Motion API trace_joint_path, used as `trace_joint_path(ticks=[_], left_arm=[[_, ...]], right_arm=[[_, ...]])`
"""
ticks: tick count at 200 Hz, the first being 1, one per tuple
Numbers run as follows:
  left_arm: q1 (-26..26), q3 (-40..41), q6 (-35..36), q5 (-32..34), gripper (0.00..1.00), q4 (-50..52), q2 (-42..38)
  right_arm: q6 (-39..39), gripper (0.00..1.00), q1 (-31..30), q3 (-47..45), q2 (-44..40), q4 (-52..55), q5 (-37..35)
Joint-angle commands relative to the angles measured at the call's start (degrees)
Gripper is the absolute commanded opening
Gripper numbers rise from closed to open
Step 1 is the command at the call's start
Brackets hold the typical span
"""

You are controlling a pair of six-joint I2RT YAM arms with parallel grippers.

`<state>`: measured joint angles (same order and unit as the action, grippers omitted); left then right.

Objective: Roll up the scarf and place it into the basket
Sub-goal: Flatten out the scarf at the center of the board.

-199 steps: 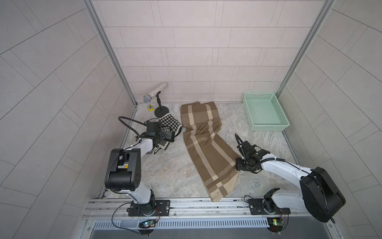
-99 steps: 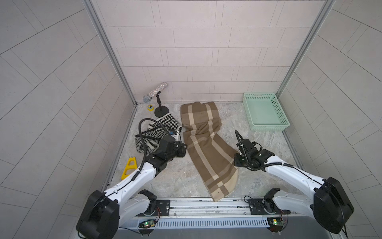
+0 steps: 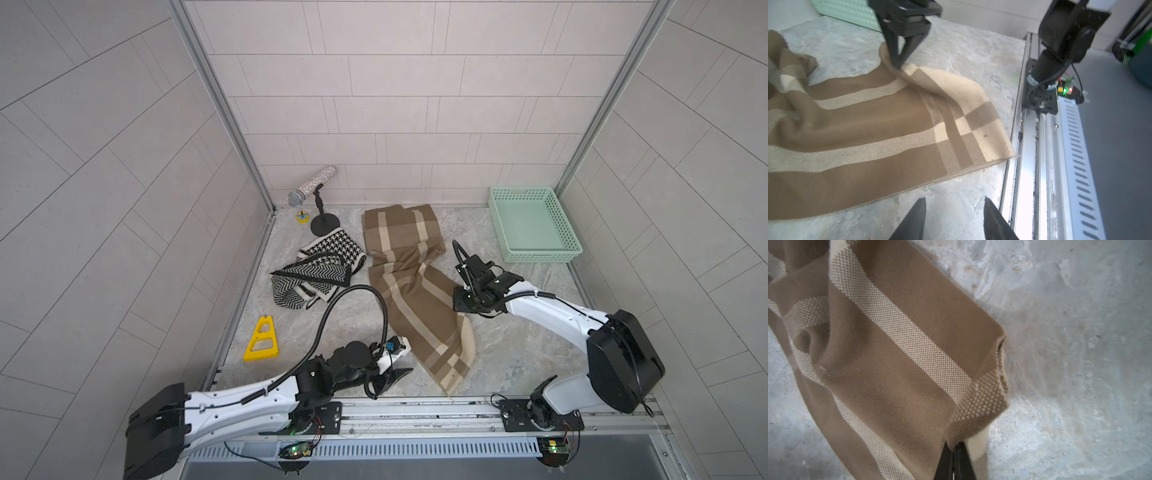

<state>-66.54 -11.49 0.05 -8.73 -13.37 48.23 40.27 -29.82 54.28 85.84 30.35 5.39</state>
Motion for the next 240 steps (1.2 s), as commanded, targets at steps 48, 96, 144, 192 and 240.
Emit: trace_joint_path(ticks=[48,96,144,192,240], left_arm=[[-11.74,-13.73,11.61,6.01,0.64,-6.16,25.78],[-12.95,-16.9,8.82,3.77,1.0,-5.69,28.23],[-13.59,-23.73,6.84,7.83,0.97,-0.32,36.59],[-13.81,-29.42,4.51,14.95,0.48,4.46,43.22],[-13.27,-29.89,0.61,23.14,0.0,7.94,42.31]], right_arm=[[0.04,0.0,1.4,3.42,6.34,-2.95,2.46],[0.2,0.0,2.25,2.85,7.32,-5.13,3.46],[1.3,0.0,2.33,2.01,6.48,-6.4,3.75],[1.37,0.0,2.68,1.38,6.09,-6.45,3.76],[1.13,0.0,5.42,-1.16,2.93,-6.44,4.53]])
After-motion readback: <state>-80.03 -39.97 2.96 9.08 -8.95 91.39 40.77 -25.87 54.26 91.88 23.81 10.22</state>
